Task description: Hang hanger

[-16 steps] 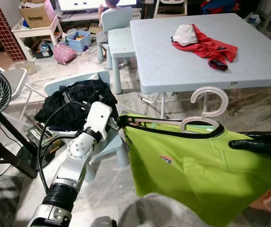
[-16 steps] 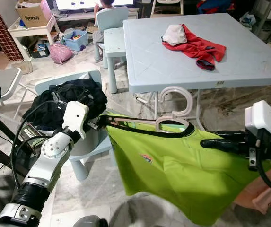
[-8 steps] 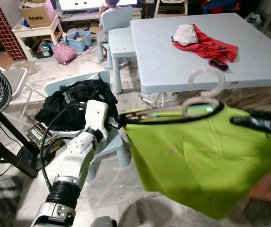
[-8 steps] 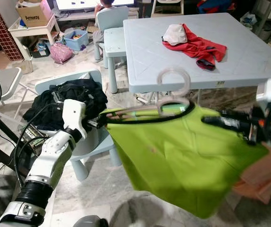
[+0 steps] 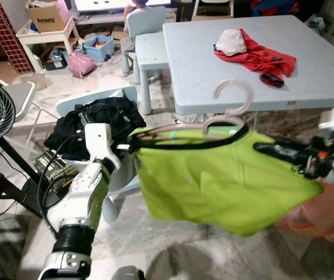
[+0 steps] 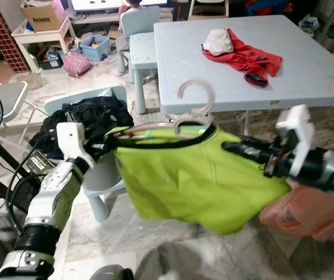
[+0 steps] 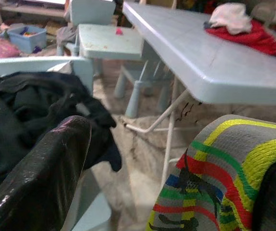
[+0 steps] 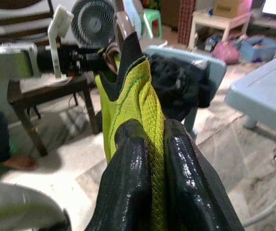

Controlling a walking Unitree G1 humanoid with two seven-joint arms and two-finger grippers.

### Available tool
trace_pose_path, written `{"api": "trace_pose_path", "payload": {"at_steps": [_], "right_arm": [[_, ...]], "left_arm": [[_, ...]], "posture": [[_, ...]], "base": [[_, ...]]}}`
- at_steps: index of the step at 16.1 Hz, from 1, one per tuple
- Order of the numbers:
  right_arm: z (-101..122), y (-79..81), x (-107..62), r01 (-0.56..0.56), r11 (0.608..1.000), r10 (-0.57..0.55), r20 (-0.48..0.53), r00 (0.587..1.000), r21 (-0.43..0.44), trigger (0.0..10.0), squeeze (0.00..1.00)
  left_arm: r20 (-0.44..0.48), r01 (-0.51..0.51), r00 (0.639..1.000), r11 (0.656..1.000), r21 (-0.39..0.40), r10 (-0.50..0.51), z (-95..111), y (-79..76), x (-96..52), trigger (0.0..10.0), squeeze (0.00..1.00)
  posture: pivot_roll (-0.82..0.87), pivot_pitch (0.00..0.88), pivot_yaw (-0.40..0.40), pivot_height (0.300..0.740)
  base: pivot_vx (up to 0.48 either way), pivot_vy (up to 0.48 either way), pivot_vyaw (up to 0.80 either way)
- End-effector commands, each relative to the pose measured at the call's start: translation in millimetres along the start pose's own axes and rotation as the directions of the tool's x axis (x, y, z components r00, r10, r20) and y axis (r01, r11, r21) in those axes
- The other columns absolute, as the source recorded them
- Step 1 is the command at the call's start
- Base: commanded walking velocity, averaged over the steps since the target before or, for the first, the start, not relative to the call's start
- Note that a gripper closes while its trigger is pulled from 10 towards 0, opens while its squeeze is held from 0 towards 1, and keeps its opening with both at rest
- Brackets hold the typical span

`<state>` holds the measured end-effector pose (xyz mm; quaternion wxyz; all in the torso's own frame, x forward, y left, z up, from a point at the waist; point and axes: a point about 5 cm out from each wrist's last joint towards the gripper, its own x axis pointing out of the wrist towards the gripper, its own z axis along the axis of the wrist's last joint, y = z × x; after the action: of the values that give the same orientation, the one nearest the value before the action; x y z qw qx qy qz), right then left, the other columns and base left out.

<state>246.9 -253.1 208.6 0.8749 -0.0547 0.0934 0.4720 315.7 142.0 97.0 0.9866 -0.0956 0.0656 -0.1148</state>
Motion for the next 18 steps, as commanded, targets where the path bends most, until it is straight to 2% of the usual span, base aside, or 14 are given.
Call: {"api": "trace_pose_path", "payload": {"at_steps": [1, 2, 3, 4, 5, 6, 9, 10, 12, 13, 15, 17, 18], "right_arm": [[15, 6.6, 1.4, -0.051, 0.992, 0.055, 0.028, 0.998, -0.114, 10.0, 0.0], [7, 22.9, -9.4, -0.21, 0.97, 0.199, -0.091, 0.976, -0.122, 10.0, 0.0], [8, 28.4, -14.4, -0.262, 0.961, 0.252, -0.103, 0.962, -0.092, 10.0, 0.0], [16, 26.6, -28.5, -0.283, 0.958, 0.279, -0.082, 0.957, -0.04, 10.0, 0.0], [19, 24.9, -33.0, -0.282, 0.959, 0.279, -0.076, 0.957, -0.03, 10.0, 0.0], [31, 16.5, -47.9, -0.261, 0.965, 0.258, -0.079, 0.963, -0.038, 10.0, 0.0], [47, 8.9, -65.0, -0.249, 0.967, 0.245, -0.068, 0.967, -0.057, 10.0, 0.0], [45, 13.6, -71.4, -0.289, 0.957, 0.282, -0.132, 0.95, -0.034, 10.0, 0.0], [25, 27.1, -79.8, -0.372, 0.928, 0.353, -0.329, 0.876, 0.006, 10.0, 0.0], [26, 29.1, -80.1, -0.39, 0.921, 0.373, -0.34, 0.863, 0.019, 10.0, 0.0], [50, 24.6, -77.4, -0.384, 0.923, 0.367, -0.232, 0.901, -0.029, 10.0, 0.0], [74, 14.6, -65.7, -0.3, 0.951, 0.301, -0.009, 0.954, -0.077, 10.0, 0.0], [80, 9.0, -59.7, -0.237, 0.968, 0.247, 0.126, 0.961, -0.089, 10.0, 0.0]], "left_arm": [[-0.067, 0.023, 0.998, 0.999, 0.032, -0.021, -14, -6.0, -2.1, 10.0, 0.0], [-0.058, 0.022, 0.998, 0.998, 0.053, -0.019, -10, -3.4, -1.9, 10.0, 0.0], [-0.062, 0.015, 0.998, 0.999, 0.04, -0.013, -10, -1.8, -1.7, 10.0, 0.0], [-0.073, 0.002, 0.997, 1.0, 0.017, -0.001, -9, 3.7, -2.0, 10.0, 0.0], [-0.074, -0.005, 0.997, 1.0, 0.014, 0.006, -9, 5.8, -2.2, 10.0, 0.0], [-0.085, -0.005, 0.996, 1.0, 0.024, 0.007, -10, 10.3, -3.7, 10.0, 0.0], [-0.106, -0.009, 0.994, 1.0, 0.017, 0.011, -14, 13.6, -6.1, 10.0, 0.0], [-0.101, -0.024, 0.995, 0.999, 0.024, 0.026, -12, 18.0, -5.5, 10.0, 0.0], [-0.088, -0.033, 0.996, 0.999, 0.03, 0.035, -6, 24.7, -3.8, 10.0, 0.0], [-0.092, -0.037, 0.995, 0.999, 0.031, 0.04, -6, 27.4, -3.6, 10.0, 0.0], [-0.112, -0.029, 0.993, 0.999, 0.02, 0.031, -10, 25.9, -3.6, 10.0, 0.0], [-0.145, 0.012, 0.989, 1.0, 0.016, -0.01, -19, 12.4, -4.2, 10.0, 0.0], [-0.158, 0.046, 0.987, 0.999, 0.015, -0.043, -25, 1.1, -6.0, 10.0, 0.0]], "posture": [[-0.09, 0.011, 0.051, 0.74], [-0.09, 0.012, 0.051, 0.74], [-0.09, 0.012, 0.051, 0.74], [-0.09, 0.011, 0.051, 0.74], [-0.09, 0.012, 0.051, 0.74], [-0.1, 0.012, 0.054, 0.74], [-0.1, 0.009, 0.055, 0.74], [-0.1, 0.01, 0.054, 0.74], [-0.12, 0.01, 0.053, 0.74], [-0.12, 0.01, 0.054, 0.74], [-0.12, 0.01, 0.056, 0.74], [-0.11, 0.01, 0.053, 0.74], [-0.11, 0.012, 0.052, 0.74]], "base": [[0.0, 0.0, 0.0], [0.0, 0.0, 0.0], [0.0, 0.0, 0.0], [0.0, 0.0, 0.0], [0.0, 0.0, 0.0], [0.0, 0.0, 0.0], [0.0, 0.0, 0.0], [0.0, 0.0, 0.0], [0.0, 0.0, 0.0], [0.0, 0.0, 0.0], [0.0, 0.0, 0.0], [0.0, 0.0, 0.0], [0.0, 0.0, 0.0]]}}
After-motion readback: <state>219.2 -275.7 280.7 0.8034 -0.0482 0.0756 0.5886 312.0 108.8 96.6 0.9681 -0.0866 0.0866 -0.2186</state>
